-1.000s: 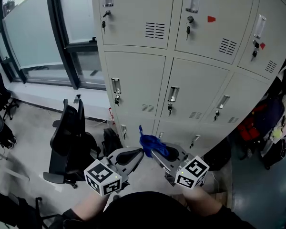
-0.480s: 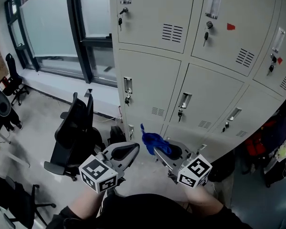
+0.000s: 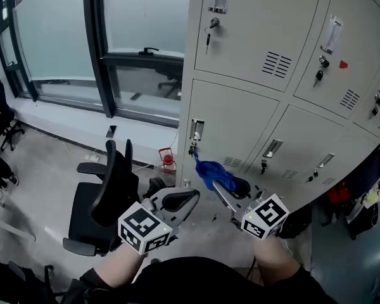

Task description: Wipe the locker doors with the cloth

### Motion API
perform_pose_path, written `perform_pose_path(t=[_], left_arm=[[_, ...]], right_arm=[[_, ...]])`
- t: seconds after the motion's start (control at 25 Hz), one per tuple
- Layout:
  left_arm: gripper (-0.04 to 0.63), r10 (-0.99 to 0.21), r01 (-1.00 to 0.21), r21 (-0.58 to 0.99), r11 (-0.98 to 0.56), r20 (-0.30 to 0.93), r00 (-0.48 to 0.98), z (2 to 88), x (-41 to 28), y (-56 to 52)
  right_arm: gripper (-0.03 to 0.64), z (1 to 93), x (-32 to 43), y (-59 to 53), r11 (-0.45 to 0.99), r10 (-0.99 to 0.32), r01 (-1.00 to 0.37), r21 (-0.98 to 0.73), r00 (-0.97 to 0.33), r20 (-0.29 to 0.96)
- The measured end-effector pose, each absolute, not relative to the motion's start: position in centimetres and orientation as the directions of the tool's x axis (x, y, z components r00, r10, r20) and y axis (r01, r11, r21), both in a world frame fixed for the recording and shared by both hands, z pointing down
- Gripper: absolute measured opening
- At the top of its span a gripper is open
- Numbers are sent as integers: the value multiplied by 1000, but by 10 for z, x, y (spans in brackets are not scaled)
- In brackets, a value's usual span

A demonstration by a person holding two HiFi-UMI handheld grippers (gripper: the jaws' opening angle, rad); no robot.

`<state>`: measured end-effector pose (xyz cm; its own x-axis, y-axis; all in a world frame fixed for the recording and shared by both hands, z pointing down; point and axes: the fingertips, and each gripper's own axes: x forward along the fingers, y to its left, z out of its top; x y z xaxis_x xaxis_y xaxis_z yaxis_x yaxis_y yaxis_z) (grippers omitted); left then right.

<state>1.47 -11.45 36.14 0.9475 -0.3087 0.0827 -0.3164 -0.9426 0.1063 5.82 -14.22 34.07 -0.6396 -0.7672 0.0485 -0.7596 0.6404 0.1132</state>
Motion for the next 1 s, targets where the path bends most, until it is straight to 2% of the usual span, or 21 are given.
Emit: perform_pose_path(t=[0.28, 0.76, 1.0], left_arm=[[8, -276, -281, 121, -952, 55, 959, 358, 0, -152], [8, -328, -330, 104, -938, 38, 944, 344, 34, -196], [8, -313, -315, 120, -941, 34, 949, 349, 36, -200]], right_arm=[[103, 295, 51, -207, 572, -812, -771, 279, -581, 58], [103, 236, 63, -288, 498, -835, -647, 577, -537, 119], [103, 214, 59, -306, 436, -867, -609, 662, -482, 128]])
